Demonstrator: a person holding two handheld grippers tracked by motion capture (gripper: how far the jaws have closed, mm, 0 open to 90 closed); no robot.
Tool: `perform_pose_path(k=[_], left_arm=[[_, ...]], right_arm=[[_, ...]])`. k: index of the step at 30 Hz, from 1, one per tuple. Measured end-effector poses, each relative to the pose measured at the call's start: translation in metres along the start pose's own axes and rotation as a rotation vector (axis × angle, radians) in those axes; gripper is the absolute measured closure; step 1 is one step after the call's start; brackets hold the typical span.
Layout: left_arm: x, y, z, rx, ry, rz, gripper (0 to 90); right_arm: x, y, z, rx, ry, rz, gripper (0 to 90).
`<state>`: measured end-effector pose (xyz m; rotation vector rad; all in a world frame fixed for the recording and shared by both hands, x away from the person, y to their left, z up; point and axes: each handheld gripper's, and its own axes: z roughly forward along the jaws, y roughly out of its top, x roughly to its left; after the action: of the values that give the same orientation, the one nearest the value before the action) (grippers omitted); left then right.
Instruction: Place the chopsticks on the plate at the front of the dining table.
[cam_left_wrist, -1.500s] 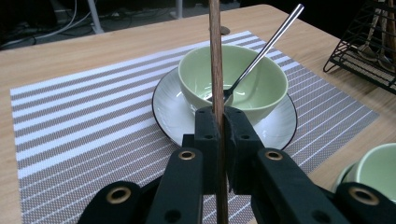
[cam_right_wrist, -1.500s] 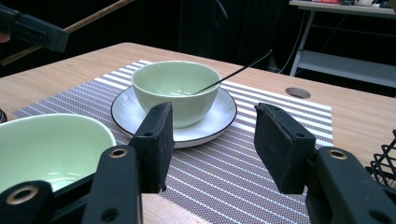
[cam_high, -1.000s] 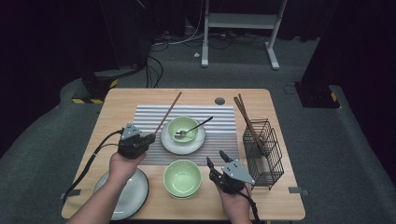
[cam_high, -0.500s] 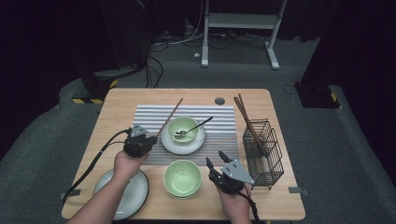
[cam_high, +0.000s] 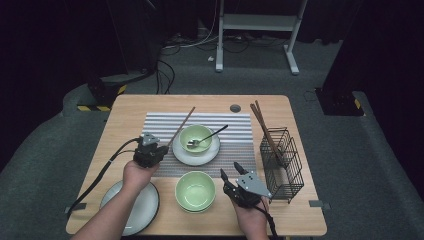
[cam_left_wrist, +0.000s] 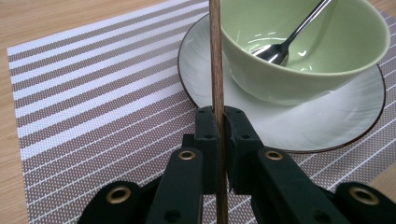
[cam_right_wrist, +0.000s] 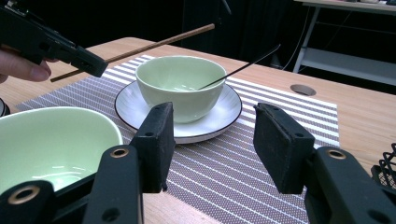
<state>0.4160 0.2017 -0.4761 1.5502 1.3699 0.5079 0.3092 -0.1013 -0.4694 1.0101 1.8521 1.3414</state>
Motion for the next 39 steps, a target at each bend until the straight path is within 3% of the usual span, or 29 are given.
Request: perform_pose_path(k=[15,29,39], left_arm=[[0.003,-0.004,0.009,0.067,0.049,0.011,84.3],[0.004,-0.010,0.013,0.139,0.050,0.020,84.3],[0.002,-0.013,0.016,0.156,0.041,0.015,84.1]], right_arm=[[0.003,0.001,0.001,0.000,0.003,-0.003,47.7],[0.003,0.000,0.001,0.000,0.005,-0.006,47.7],[0.004,-0.001,0.002,0.004,0.007,-0.004,47.6]])
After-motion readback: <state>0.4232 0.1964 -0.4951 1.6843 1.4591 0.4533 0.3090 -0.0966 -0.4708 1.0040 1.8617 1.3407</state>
